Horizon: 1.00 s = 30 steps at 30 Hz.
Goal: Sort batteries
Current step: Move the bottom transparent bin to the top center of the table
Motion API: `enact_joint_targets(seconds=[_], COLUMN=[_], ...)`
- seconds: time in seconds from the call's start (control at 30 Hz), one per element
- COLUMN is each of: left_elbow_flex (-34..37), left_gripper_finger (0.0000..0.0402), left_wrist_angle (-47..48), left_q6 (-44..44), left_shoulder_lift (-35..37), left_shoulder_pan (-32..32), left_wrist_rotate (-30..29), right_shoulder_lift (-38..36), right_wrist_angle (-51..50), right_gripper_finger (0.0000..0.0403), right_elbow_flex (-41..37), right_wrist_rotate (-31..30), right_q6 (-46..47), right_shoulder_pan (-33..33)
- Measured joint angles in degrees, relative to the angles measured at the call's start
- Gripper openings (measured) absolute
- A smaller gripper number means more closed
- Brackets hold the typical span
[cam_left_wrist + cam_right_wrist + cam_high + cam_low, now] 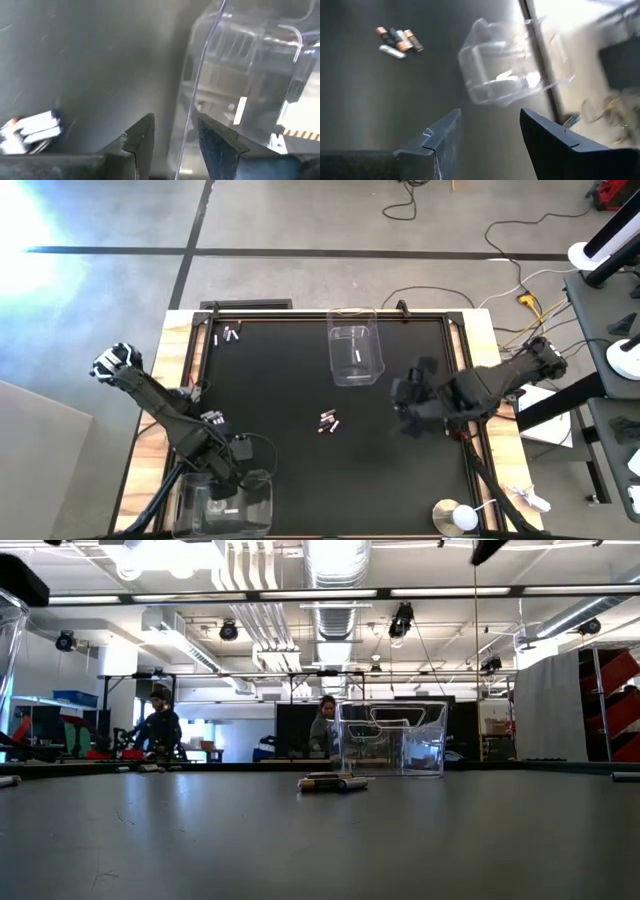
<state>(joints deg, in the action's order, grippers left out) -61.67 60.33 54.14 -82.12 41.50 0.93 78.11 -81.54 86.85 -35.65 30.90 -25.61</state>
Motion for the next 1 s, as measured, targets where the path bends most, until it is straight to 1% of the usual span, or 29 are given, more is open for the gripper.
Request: enact_joint_targets(seconds=[0.17, 0.33, 0.4, 0.53, 0.67, 0.73, 0.77, 0.83, 0.97, 1.0], left_elbow_flex=[4.32, 7.36, 8.84, 12.00, 14.76, 15.71, 16.07, 16.89, 18.98, 19.29], left_gripper_finger=[0.0131, 0.0131, 0.0131, 0.0131, 0.0131, 0.0128, 0.0122, 0.0100, 0.0020, 0.0011], left_wrist_angle=[-7.51, -9.01, -10.69, -15.95, -16.21, -16.72, -17.56, -20.36, -26.18, -26.88], left_q6=[0.90, 2.56, 3.44, 5.45, 7.21, 6.72, 5.87, 5.57, 6.48, 7.45], left_shoulder_lift=[0.16, -0.49, -0.64, -0.69, -0.69, -0.69, -0.69, -0.69, -0.82, -0.82], left_shoulder_pan=[0.21, 0.21, 0.38, 1.03, 1.48, 1.48, 1.47, 1.48, 1.17, 0.78], left_wrist_rotate=[0.01, -0.24, -0.24, 0.08, 0.90, 2.80, 4.10, 4.31, 2.38, 2.22], right_shoulder_lift=[0.02, 0.88, 1.58, 3.30, 4.48, 5.06, 5.29, 5.84, 7.83, 8.53], right_wrist_angle=[-3.22, -3.86, -3.93, -4.01, -3.95, -3.68, -3.62, -3.55, -3.41, -3.35], right_gripper_finger=[0.0196, 0.0192, 0.0190, 0.0185, 0.0179, 0.0176, 0.0174, 0.0169, 0.0159, 0.0156], right_elbow_flex=[0.00, 0.00, 0.00, -0.02, -0.02, -0.02, -0.02, -0.02, -0.02, -0.02], right_wrist_rotate=[5.66, 8.39, 9.27, 9.75, 12.12, 13.85, 14.64, 15.06, 14.83, 14.81], right_q6=[18.65, 31.93, 35.55, 39.62, 44.83, 47.25, 48.48, 50.80, 53.39, 53.18], right_shoulder_pan=[-7.29, -13.38, -15.30, -18.06, -19.40, -20.01, -20.26, -20.94, -21.22, -21.18])
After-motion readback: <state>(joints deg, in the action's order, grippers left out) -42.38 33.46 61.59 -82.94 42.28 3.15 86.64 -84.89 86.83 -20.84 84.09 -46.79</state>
